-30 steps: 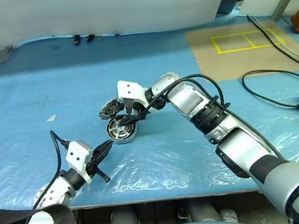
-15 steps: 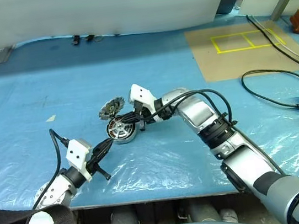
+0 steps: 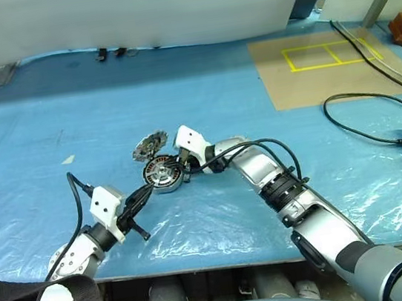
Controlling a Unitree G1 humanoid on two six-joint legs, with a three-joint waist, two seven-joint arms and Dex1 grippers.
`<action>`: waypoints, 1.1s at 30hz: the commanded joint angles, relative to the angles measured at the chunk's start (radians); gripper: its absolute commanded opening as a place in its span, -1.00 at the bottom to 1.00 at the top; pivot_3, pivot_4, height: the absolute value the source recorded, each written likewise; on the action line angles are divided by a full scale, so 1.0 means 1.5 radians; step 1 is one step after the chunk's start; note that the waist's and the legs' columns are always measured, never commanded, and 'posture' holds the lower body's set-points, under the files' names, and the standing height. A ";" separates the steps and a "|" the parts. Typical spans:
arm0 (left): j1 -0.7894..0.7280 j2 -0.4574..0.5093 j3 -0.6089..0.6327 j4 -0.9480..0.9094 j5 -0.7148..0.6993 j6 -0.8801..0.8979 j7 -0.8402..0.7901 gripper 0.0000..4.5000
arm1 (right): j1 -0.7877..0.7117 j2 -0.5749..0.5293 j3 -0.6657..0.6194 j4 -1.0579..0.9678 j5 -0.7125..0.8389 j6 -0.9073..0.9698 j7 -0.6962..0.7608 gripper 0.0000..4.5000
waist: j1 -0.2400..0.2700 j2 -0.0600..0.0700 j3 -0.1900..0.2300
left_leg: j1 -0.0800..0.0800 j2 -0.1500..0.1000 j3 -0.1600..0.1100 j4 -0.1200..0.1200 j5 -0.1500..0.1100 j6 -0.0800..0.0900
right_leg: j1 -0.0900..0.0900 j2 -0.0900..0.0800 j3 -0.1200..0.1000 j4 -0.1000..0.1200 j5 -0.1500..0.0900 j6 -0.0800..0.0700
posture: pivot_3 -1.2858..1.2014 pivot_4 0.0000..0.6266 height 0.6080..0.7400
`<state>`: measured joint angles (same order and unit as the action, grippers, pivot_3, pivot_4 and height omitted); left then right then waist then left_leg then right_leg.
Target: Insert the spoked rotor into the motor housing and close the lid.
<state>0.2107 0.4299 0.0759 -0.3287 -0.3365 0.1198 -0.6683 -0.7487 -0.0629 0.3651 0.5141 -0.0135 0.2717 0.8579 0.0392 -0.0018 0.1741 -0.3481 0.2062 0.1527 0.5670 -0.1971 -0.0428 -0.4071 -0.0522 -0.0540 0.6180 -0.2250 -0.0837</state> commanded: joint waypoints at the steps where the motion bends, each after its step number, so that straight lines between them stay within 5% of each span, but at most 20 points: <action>1: 0.007 -0.001 0.007 -0.020 -0.006 -0.011 0.003 -1.00 | -0.007 0.007 -0.009 0.005 0.014 0.027 0.010 -0.98 | 0.000 0.000 0.000 | 0.000 0.000 0.000 0.000 0.000 0.000 | 0.000 0.000 0.000 0.000 0.000 0.000 | 0.03 -0.52 1.00; 15: -0.003 0.004 0.008 -0.012 -0.008 -0.008 -0.004 -1.00 | 0.002 0.041 -0.028 -0.056 0.058 0.069 0.016 -0.98 | 0.001 0.000 0.000 | 0.000 0.000 0.000 -0.001 0.000 0.000 | -0.002 0.000 0.000 0.000 0.000 0.000 | 0.03 -0.52 1.00; 21: 0.003 0.005 0.011 -0.011 -0.004 -0.009 -0.002 -1.00 | 0.015 0.005 0.039 -0.047 0.002 0.055 0.022 -0.98 | 0.001 0.000 0.000 | 0.000 0.000 0.000 -0.001 0.000 0.000 | -0.001 0.000 0.000 -0.001 0.000 0.000 | 0.03 -0.52 1.00; 33: -0.053 0.003 0.083 0.086 -0.051 -0.027 -0.013 -1.00 | 0.021 -0.054 -0.031 -0.190 0.112 0.117 0.113 -0.98 | 0.002 0.000 0.000 | -0.001 0.000 0.000 -0.001 0.000 0.000 | -0.001 0.000 0.000 -0.001 0.000 0.000 | 0.03 -0.52 1.00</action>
<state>0.1572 0.4246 0.1644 -0.2204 -0.3866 0.1049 -0.6774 -0.7233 -0.1334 0.3356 0.3055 0.1061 0.4247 0.9890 0.0426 -0.0020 0.1741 -0.3490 0.2059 0.1523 0.5659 -0.1970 -0.0429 -0.4087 -0.0522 -0.0541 0.6160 -0.2250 -0.0836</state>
